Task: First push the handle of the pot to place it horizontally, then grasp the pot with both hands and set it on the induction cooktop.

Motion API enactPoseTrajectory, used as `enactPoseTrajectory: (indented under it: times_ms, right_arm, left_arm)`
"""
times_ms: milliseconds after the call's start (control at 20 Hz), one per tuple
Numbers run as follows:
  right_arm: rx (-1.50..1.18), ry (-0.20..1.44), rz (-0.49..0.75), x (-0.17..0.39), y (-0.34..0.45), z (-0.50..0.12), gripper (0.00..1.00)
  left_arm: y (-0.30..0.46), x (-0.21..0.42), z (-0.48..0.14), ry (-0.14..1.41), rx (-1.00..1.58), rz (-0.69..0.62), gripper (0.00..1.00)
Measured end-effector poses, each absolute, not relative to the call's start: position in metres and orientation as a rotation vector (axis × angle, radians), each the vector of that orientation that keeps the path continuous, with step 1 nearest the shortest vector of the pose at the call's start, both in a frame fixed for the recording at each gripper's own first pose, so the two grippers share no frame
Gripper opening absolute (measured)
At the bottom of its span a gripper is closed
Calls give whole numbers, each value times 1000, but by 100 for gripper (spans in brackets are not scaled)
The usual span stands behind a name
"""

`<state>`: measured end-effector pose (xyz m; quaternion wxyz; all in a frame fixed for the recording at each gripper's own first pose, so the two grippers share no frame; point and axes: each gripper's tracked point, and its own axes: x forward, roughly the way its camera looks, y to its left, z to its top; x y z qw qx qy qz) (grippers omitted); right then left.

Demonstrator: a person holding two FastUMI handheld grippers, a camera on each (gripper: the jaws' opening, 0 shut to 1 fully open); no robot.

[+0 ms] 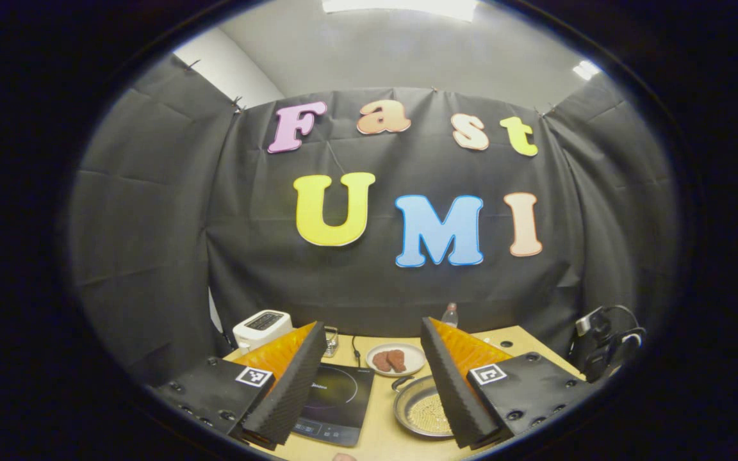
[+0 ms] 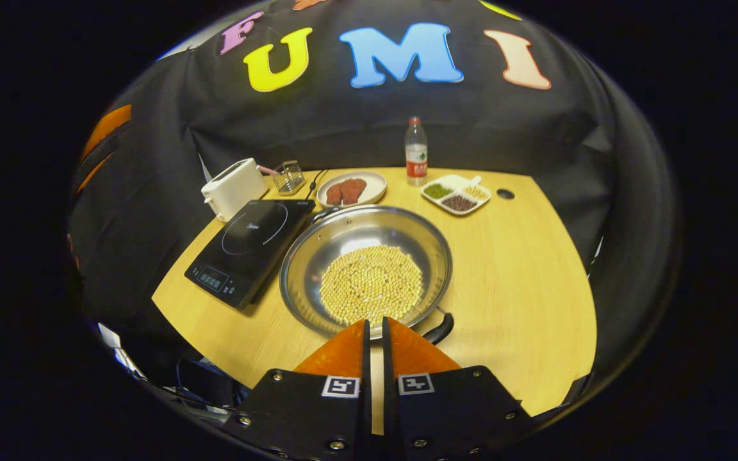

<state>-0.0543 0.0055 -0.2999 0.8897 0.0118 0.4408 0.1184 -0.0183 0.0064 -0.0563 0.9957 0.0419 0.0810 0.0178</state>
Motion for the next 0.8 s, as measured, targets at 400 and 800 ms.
enactPoseTrajectory:
  times_ms: [400, 800]
  right_arm:
    - [16, 1128, 298, -70, 10, -354, 8]
    - [21, 1197, 259, -56, 5, -377, 7]
  left_arm:
    - [18, -28, -59, 177, 96, 102, 96]
    - [21, -31, -59, 193, 109, 135, 96]
